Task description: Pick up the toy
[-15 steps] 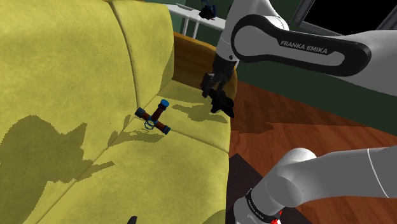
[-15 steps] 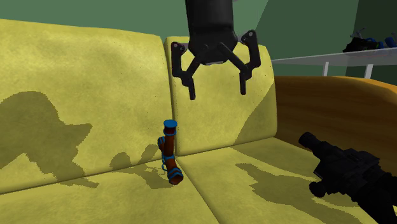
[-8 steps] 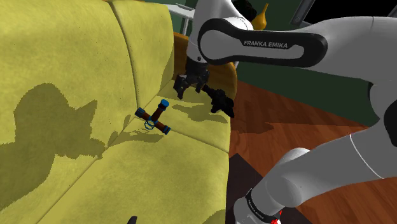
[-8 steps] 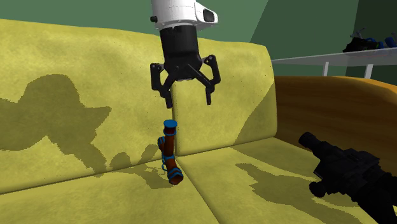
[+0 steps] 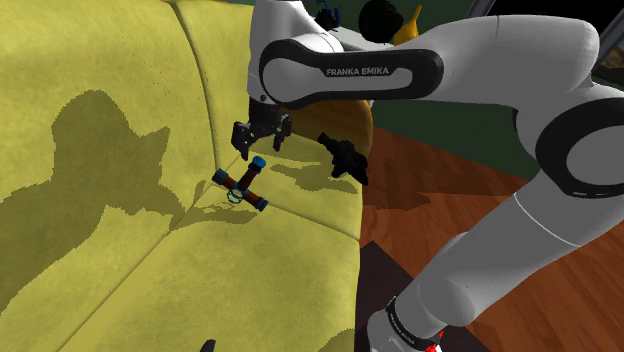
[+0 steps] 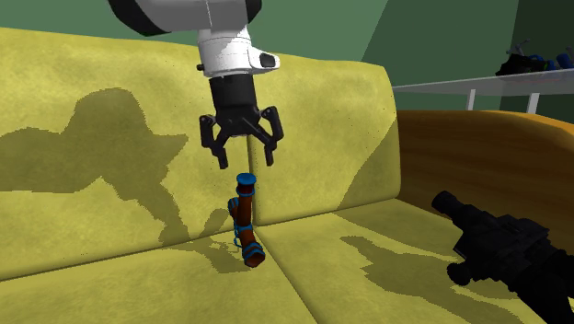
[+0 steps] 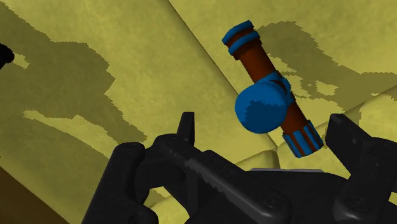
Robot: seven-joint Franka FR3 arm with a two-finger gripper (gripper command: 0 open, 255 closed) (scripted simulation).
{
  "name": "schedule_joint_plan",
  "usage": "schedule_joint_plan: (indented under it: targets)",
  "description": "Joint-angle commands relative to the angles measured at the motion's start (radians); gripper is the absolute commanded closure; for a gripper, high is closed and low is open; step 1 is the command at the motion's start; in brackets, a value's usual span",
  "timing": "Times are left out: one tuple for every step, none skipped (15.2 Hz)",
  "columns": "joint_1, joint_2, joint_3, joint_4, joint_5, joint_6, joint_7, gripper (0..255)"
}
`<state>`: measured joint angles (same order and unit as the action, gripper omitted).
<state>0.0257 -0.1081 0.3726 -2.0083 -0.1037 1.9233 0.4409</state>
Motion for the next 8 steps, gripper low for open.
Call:
schedule_joint_plan:
  targets:
    - [0.002,0.016,0.004,-0.006,-0.007,0.02,0.014,0]
    - [0.002,0.019,0.005,-0.017,-0.008,0.033,0.016,0]
    - [0.002,0.022,0.005,-0.027,-0.01,0.046,0.019,0]
    - [0.002,0.025,0.005,-0.038,-0.012,0.059,0.021,0]
    - [0.002,0.028,0.006,-0.048,-0.014,0.071,0.024,0]
    - [0.002,0.032,0.006,-0.057,-0.016,0.084,0.027,0]
    - [0.002,0.034,0.006,-0.063,-0.017,0.092,0.028,0]
    - [0.002,0.034,0.006,-0.063,-0.017,0.092,0.028,0]
